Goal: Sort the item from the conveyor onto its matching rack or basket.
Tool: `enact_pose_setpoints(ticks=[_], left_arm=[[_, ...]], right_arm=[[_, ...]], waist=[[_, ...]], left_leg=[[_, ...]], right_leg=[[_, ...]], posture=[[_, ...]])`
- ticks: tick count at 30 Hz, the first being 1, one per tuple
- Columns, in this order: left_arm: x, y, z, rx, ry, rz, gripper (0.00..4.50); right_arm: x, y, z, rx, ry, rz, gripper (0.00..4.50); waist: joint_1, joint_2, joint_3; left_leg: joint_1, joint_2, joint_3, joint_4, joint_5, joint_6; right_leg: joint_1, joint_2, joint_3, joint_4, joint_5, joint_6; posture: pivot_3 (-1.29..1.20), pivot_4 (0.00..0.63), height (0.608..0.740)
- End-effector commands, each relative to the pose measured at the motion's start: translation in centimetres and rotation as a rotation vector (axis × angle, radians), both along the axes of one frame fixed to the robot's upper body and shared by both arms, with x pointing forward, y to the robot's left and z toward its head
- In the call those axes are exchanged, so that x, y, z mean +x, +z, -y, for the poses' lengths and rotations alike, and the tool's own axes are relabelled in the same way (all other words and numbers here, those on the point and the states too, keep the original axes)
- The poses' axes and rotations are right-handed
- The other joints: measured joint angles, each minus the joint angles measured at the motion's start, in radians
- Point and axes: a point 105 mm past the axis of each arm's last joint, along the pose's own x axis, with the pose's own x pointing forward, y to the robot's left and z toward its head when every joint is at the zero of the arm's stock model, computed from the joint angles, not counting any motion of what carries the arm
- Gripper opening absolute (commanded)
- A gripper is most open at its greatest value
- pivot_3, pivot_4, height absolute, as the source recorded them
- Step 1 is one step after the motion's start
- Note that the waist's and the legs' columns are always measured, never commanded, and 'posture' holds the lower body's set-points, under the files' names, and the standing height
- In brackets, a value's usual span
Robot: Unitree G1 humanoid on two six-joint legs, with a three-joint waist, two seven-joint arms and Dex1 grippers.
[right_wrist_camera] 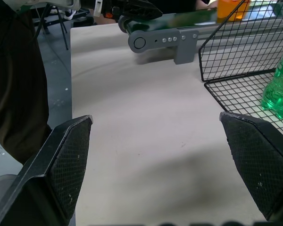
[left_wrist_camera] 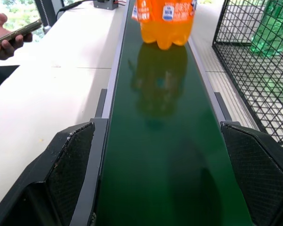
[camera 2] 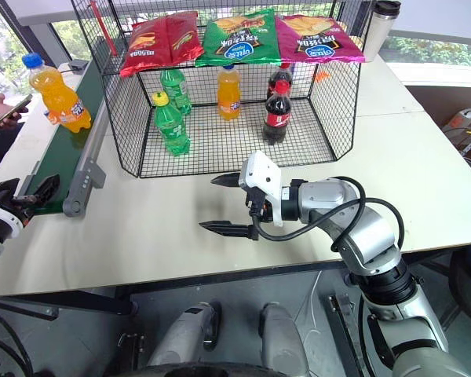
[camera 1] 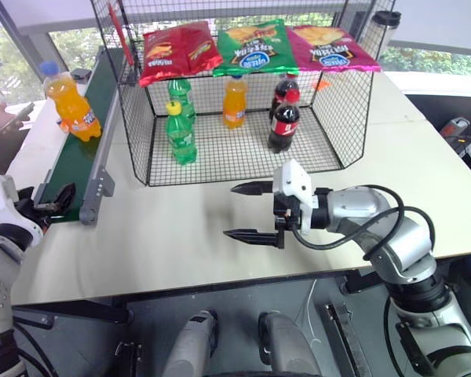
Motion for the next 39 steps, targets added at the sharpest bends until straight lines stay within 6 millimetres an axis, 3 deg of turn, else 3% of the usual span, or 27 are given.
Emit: enact_pose_setpoints(ticks=[1, 11, 22, 26, 27, 36, 39], left_arm=[[0.1, 1.6, -0.5, 0.03, 0.03, 0.076, 4.5], [1.3, 2.2, 0.6, 0.025, 0.0, 0.118, 4.5], [2.8, 1.2, 2.1, 0.037, -0.04, 0.09, 4.5], [2.7, 1.1, 2.6, 0.013, -0.068, 0.112, 3.12], [2.6, 1.3, 2.7, 0.003, -0.074, 0.124, 2.99], [2.3, 5.0, 3.0, -0.073, -0.151, 0.222, 2.99], [2.7, 7.0, 5.2, -0.047, -0.283, 0.238, 2.99]], right_arm=[[-0.1, 0.8, -0.1, 0.011, 0.007, 0.048, 4.47], [-0.1, 0.6, 0.1, 0.006, 0.002, 0.045, 4.47], [0.0, 0.9, 0.1, 0.012, -0.005, 0.048, 4.47], [0.1, 1.0, 0.2, 0.01, -0.012, 0.048, 4.5], [0.1, 1.0, 0.2, 0.009, -0.013, 0.048, 4.5], [0.1, 0.9, 0.4, 0.006, -0.018, 0.045, 4.5], [0.1, 1.2, 0.4, 0.015, -0.022, 0.042, 4.5]], waist=[[0.0, 0.0, 0.0], [0.0, 0.0, 0.0], [0.0, 0.0, 0.0], [0.002, 0.0, 0.0], [0.004, 0.0, 0.0], [0.013, -0.001, 0.0], [0.015, -0.001, 0.001]], left_leg=[[0.0, 0.0, 0.0, 0.0, 0.0, 0.0], [0.0, 0.0, 0.0, 0.0, 0.0, 0.0], [0.0, 0.0, 0.0, 0.0, 0.0, 0.0], [0.0, 0.0, 0.0, 0.0, 0.0, 0.0], [0.0, 0.0, 0.0, 0.0, 0.0, 0.0], [0.0, 0.0, 0.0, 0.0, 0.0, 0.0], [-0.001, 0.0, 0.0, 0.0, 0.0, 0.0]], right_leg=[[0.0, 0.0, 0.0, 0.0, 0.0, 0.0], [0.0, 0.0, 0.0, 0.0, 0.0, 0.0], [0.0, 0.0, 0.0, 0.0, 0.0, 0.0], [0.0, 0.0, 0.0, 0.0, 0.0, 0.0], [0.0, 0.0, 0.0, 0.0, 0.0, 0.0], [0.0, 0.0, -0.001, 0.0, 0.0, 0.0], [0.0, 0.001, -0.001, 0.0, 0.0, 0.0]], posture=[[0.0, 0.15, 0.739], [0.0, 0.15, 0.739], [0.0, 0.15, 0.739], [0.0, 0.15, 0.739], [0.0, 0.15, 0.739], [0.0, 0.15, 0.739], [0.0, 0.15, 0.739]])
